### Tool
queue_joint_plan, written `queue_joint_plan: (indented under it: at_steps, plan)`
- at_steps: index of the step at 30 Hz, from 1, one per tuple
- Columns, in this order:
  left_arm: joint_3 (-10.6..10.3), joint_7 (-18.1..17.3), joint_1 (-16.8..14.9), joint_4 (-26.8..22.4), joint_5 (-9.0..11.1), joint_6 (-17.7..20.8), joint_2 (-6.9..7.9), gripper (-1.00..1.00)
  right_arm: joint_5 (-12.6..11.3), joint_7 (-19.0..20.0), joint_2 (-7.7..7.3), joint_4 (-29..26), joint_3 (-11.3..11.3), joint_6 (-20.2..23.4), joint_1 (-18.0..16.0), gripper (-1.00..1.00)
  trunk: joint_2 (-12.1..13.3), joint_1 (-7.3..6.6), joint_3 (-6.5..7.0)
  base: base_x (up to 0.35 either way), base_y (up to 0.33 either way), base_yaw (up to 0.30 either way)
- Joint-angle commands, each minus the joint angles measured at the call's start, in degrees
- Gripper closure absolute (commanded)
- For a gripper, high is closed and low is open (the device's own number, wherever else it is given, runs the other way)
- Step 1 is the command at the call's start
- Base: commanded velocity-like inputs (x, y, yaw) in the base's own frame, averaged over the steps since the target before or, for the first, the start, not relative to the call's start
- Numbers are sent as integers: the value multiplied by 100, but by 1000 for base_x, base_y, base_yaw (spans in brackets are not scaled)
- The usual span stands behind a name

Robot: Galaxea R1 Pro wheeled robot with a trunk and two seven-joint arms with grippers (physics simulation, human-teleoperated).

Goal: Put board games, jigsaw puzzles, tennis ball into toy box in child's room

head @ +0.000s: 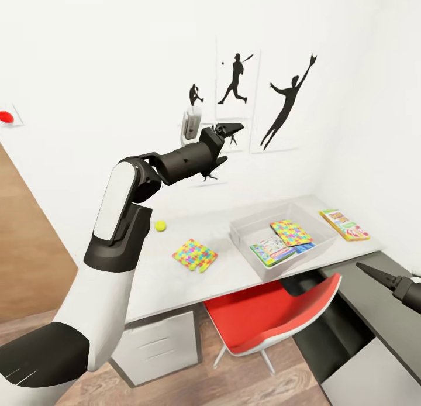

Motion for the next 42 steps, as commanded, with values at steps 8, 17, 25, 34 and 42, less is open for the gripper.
queue_joint_plan:
  at_steps: [8, 17, 25, 34, 42]
  plan:
    - [3, 58, -8, -1, 61, -1, -4, -100, -4, 15, -2, -8, -7, 26, -4, -100, -12, 4, 21, 0, 0, 267]
    - [3, 58, -8, 6, 64, -1, -4, -100, -4, 15, -2, -8, -8, 26, -4, -100, -12, 4, 58, 0, 0, 267]
    - [3, 58, -8, 8, 64, -1, -4, -100, -4, 15, -2, -10, -8, 26, -4, -100, -12, 4, 91, 0, 0, 267]
    - [3, 58, -8, 8, 65, -1, -4, -100, -4, 15, -2, -12, -8, 26, -4, -100, -12, 4, 128, 0, 0, 267]
    - [3, 58, -8, 8, 64, -1, -4, -100, -4, 15, -2, -13, -8, 26, -4, -100, -12, 4, 161, 0, 0, 267]
